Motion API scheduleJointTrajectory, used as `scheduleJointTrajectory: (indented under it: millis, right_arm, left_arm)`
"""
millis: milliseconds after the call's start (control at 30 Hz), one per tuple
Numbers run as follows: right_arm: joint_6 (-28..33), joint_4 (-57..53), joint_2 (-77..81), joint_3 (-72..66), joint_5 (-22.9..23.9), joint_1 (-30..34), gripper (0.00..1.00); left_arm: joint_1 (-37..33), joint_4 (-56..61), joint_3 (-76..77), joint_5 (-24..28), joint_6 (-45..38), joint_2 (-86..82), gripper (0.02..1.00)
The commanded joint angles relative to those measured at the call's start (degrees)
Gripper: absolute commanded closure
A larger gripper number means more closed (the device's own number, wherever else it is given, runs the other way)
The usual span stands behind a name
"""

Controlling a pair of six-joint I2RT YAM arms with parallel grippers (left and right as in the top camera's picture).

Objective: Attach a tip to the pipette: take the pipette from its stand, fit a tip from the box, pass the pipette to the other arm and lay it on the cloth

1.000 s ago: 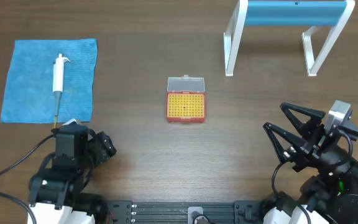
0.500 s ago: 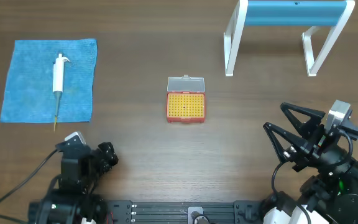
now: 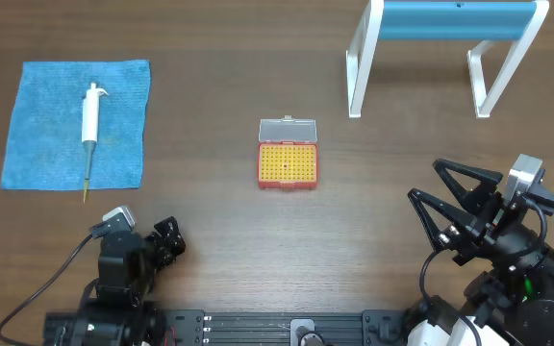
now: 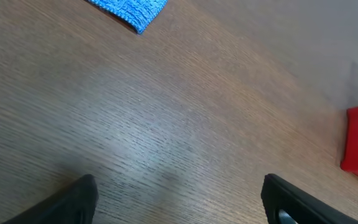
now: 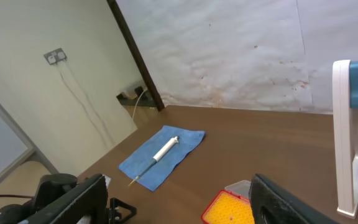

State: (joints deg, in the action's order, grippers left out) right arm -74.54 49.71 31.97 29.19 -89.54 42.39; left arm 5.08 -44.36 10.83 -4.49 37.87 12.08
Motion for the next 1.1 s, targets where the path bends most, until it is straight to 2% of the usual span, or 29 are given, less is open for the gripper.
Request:
scheduleJointTrajectory:
  millis: [33, 167, 300, 333, 467, 600, 700, 867, 967, 1100]
  right_arm:
    - [-0.94, 0.02, -0.20, -0.15, -0.48, 0.39, 0.266]
    - [-0.96, -0.33, -0.20, -0.15, -0.48, 0.39, 0.264]
    - [-1.33, -5.25, -0.20, -0.15, -0.48, 0.39, 0.266]
    - [-1.33, -5.97, -0.20, -0.15, -0.48, 0.39, 0.266]
    - [-1.31, -5.55, -0.20, -0.15, -0.48, 0.39, 0.266]
    - [-1.33, -5.53, -0.20, -0.15, -0.48, 0.39, 0.264]
    - [-2.47, -5.55, -0.20, -0.15, -0.48, 0.39, 0.264]
    - [-3.74, -5.57, -0.22, -0.15, -0.48, 0.39, 0.264]
    - [-3.76, -5.86, -0.22, -0.15, -0.48, 0.39, 0.266]
    - [-3.85, -5.99, -0.22, -0.15, -0.48, 0.39, 0.264]
  left_arm:
    - [0.24, 0.31, -1.20, -0.92, 0.90, -0.74, 0.163]
    - [0.24, 0.26, -1.20, -0.92, 0.90, -0.72, 0.163]
    - [0.24, 0.76, -1.20, -0.92, 0.90, -0.70, 0.163]
    - [0.24, 3.72, -1.20, -0.92, 0.90, -0.74, 0.163]
    - [0.17, 27.78, -1.20, -0.92, 0.90, -0.74, 0.163]
    - [0.20, 36.39, -2.73, -0.92, 0.90, -0.74, 0.163]
    - [0.17, 48.26, -9.11, -0.92, 0.90, -0.74, 0.163]
    - [0.13, 47.30, -10.51, -0.92, 0.90, -0.74, 0.163]
    - [0.15, 40.35, -10.51, -0.44, 0.52, -0.46, 0.161]
    - [0.20, 40.24, -10.51, -0.44, 0.50, -0.04, 0.165]
